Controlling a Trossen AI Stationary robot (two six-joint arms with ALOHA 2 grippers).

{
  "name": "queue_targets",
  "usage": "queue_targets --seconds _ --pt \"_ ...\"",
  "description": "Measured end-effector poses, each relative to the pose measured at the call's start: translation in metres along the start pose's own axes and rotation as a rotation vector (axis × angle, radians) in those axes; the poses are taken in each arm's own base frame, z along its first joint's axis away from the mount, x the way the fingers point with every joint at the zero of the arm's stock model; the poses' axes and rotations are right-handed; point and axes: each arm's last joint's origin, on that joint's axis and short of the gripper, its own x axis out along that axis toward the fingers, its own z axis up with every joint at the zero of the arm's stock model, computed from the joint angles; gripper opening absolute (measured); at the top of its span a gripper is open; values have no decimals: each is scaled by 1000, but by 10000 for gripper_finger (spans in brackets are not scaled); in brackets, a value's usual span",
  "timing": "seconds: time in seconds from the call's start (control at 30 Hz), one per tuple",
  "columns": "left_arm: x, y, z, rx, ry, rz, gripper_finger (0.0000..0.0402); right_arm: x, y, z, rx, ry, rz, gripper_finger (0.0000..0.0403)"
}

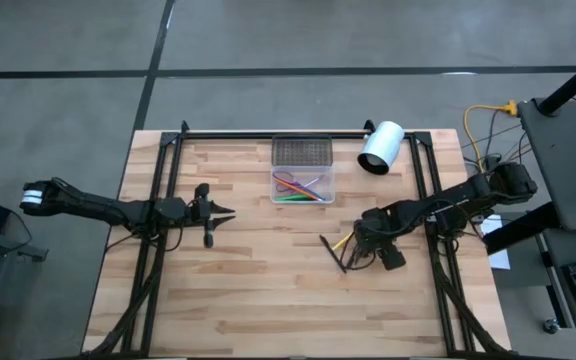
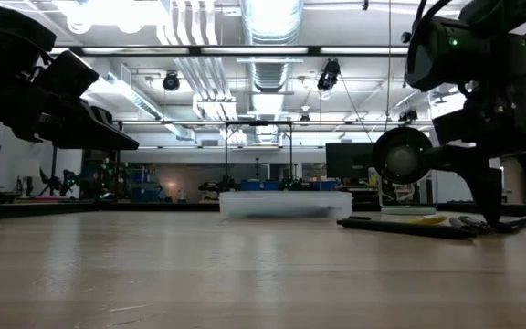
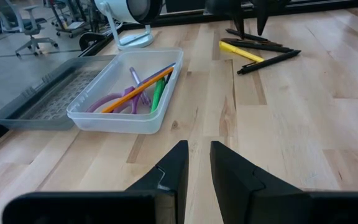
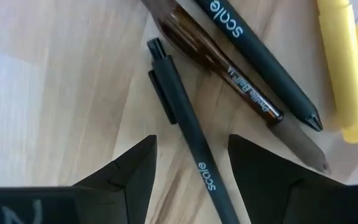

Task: Pick & place school supplies into a supply box
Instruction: Put the black pen into the black box

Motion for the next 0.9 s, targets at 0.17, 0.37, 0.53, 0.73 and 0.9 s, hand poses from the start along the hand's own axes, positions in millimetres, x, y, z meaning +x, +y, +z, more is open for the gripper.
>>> queue_targets --seconds 0.17,0.37,0.53,0.73,0.9 --pt "0 0 0 0 -1 0 52 2 0 1 3 -2 0 192" --pt "0 0 0 0 -1 0 52 2 -1 1 0 -6 -11 192" --pt "0 0 0 0 -1 0 52 2 -1 2 19 -9 -12 192" --pt "0 0 0 0 -1 0 52 2 -1 2 24 -11 -14 192" --pt "0 0 0 0 -1 0 52 4 -1 0 -5 -10 -31 191"
